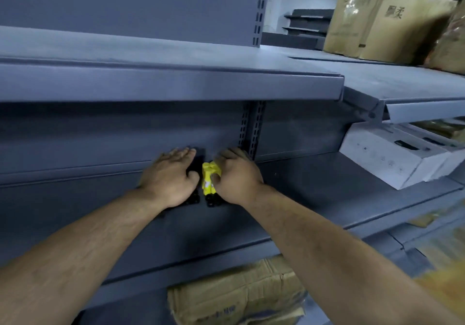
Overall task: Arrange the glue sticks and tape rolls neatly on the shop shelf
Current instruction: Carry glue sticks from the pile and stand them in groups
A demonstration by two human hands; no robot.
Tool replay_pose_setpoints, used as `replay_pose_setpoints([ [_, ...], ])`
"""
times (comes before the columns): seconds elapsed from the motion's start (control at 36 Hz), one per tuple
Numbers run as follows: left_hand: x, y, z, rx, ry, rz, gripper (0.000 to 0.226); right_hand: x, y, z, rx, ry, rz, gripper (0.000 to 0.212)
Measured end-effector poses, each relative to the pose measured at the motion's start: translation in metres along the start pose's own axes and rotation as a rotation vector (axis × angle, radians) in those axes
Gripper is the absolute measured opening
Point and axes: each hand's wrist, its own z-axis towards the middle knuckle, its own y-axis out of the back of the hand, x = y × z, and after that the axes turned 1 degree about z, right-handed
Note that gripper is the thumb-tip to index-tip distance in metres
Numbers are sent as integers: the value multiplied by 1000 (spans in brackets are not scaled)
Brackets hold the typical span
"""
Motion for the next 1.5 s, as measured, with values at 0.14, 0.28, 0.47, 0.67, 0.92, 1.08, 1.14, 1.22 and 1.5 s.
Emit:
replay_pose_setpoints([
  [0.14, 23, 16, -45, -14, 155, 39, 62, 36, 4, 0, 74, 150, 32, 53],
  [0.28, 38, 30, -105, -53, 307, 101, 72, 80, 1, -11, 103, 289, 108, 48],
  [0.47, 73, 36, -208, -87, 535, 111, 67, 157, -13, -35, 219, 485, 214, 50],
  [0.67, 109, 54, -308, -157, 732, 92, 68, 254, -18, -71, 265, 653, 291, 49],
  [0.92, 184, 78, -419, -243, 888, 75, 65, 397, -23, -99, 307, 818, 273, 49],
  [1.08, 254, 104, -497, -229, 944, 122, 72, 510, -33, -114, 298, 853, 295, 48],
  [1.14, 276, 113, -519, -233, 959, 141, 76, 543, -35, -117, 304, 857, 297, 48],
  [1.22, 307, 124, -546, -246, 975, 151, 80, 587, -36, -123, 323, 850, 326, 47],
  [1.5, 403, 147, -585, -282, 1025, 151, 69, 698, -48, -115, 339, 943, 360, 45],
])
